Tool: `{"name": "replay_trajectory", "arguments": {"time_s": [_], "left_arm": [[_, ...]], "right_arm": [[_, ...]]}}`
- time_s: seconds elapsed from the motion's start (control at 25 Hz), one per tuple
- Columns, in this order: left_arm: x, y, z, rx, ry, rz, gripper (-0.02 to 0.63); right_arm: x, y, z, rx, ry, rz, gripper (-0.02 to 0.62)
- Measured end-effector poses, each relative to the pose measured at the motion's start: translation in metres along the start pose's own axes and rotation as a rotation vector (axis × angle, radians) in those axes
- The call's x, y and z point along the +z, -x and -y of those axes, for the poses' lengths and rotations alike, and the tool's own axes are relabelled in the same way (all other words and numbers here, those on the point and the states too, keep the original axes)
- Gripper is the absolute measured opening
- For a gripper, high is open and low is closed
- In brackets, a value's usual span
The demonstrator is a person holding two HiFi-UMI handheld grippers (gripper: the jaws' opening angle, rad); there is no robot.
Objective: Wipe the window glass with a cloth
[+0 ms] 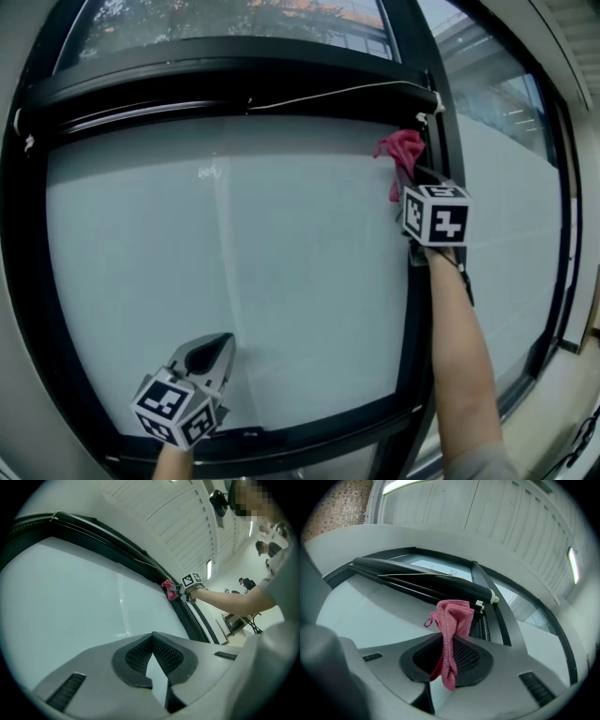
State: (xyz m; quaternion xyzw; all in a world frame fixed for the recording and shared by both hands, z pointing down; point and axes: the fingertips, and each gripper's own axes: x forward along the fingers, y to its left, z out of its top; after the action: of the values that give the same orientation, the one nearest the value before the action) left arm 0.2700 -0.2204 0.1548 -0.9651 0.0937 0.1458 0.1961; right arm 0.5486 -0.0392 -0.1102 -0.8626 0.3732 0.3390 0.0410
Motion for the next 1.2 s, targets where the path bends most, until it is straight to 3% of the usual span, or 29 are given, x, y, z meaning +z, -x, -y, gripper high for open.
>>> {"name": "replay_trajectory", "arguments": {"time_s": [0.28,0.64,1.2], "left_arm": [[0.017,-0.007,0.008,-0.003,-0.032,0.032,0.008],[0.005,-0.007,0.016,-0.029,-0.018,0.016,0.008],[-0.040,-0.007,0.058,-0.142,0.111,-0.060,0.008]], "right_arm": [[0.005,-0.036,0.004,0.003,0.060,-0.057,0.066],[-0.042,-0.033,-0.002,-0.033,0.139,-0.221,0.063],[-0.131,0.017,-0.018,-0.034,0.109,-0.399,0.063]]}}
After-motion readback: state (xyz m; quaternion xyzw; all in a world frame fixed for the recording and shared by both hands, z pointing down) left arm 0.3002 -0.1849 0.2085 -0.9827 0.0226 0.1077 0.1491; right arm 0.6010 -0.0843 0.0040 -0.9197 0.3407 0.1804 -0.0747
